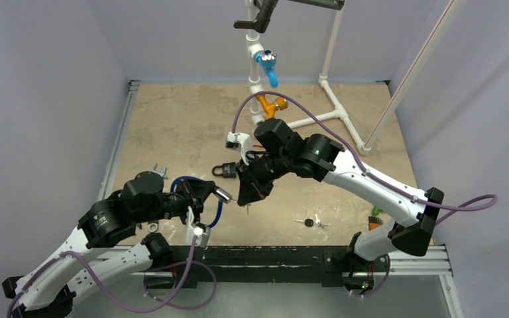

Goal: Unlock with the key

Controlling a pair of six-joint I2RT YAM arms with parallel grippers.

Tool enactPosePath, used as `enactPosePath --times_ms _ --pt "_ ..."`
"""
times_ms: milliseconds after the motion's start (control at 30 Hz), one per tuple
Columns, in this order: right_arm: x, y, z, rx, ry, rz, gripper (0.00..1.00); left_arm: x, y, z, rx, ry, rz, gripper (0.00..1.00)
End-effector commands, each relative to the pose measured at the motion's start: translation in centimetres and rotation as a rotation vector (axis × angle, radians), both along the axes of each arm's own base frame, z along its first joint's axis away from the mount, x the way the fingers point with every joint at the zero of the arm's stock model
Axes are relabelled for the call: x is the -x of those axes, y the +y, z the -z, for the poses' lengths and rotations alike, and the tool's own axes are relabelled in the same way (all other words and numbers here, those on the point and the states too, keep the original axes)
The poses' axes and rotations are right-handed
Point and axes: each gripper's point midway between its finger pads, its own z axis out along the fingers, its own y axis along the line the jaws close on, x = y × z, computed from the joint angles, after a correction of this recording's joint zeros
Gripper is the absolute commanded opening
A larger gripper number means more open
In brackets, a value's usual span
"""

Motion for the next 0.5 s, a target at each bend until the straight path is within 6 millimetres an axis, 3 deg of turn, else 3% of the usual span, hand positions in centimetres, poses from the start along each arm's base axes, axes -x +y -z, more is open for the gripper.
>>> enactPosePath --times_ms 0,467 --pt "-0.4 0.2 -1.8 -0.075 -0.032 0.009 0.00 0.3 -0.7 -3.1 0.089 -0.069 0.039 0.00" --pt "-1.7 2.0 -1.6 -0.152 -0.008 0.111 0.00 -1.8 -0.3 -4.3 0.128 -0.111 -0.076 0.00"
